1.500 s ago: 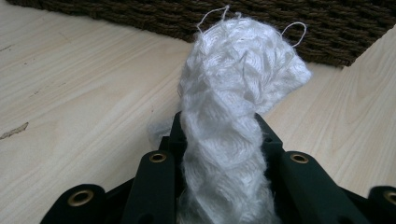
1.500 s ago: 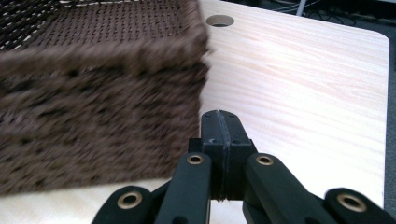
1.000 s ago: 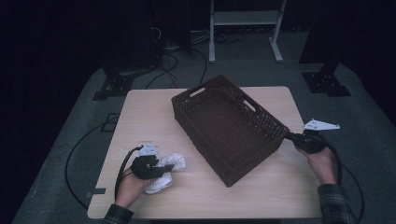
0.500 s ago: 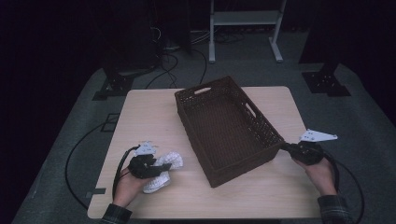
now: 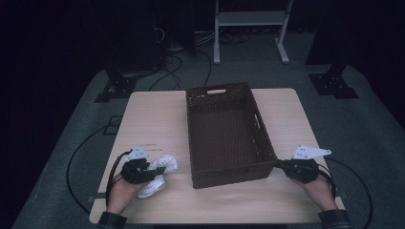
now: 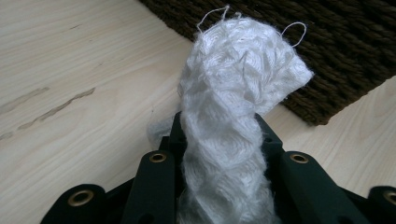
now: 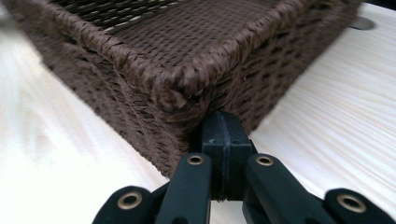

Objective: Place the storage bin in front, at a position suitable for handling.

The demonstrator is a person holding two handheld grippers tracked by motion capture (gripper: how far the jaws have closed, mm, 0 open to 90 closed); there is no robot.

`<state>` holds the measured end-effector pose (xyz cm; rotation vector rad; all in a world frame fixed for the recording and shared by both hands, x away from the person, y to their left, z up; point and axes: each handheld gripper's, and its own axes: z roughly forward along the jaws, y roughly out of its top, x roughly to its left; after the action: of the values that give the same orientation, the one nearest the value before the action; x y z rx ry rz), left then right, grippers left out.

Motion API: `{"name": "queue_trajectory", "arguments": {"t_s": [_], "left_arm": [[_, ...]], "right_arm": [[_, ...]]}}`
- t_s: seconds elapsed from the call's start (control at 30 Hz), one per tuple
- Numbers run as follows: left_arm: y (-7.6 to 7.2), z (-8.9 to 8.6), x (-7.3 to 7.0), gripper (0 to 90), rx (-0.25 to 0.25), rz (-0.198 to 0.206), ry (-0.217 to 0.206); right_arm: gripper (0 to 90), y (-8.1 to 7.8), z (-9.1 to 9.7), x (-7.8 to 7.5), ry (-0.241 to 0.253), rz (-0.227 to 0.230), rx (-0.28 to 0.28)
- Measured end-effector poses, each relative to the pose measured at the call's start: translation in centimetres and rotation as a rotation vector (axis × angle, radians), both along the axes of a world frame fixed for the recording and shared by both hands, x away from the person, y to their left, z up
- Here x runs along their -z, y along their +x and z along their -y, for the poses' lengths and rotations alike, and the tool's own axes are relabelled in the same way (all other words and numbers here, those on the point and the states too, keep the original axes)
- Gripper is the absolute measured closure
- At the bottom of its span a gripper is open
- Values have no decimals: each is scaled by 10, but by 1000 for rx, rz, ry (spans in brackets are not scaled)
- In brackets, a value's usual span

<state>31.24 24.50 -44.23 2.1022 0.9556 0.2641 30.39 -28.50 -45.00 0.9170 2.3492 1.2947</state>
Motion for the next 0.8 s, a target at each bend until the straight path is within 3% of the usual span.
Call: {"name": "queue_trajectory", "arguments": {"t_s": [0.43,0.8], "left_arm": [[-8,-23,1,679,-53,1,-3],[-10,-28,1,680,-68,1,-8]], "right_arm": [[894,-8,-47,-1,-1,3,-118],[895,-2,-79,-2,-6,12,-146]]}}
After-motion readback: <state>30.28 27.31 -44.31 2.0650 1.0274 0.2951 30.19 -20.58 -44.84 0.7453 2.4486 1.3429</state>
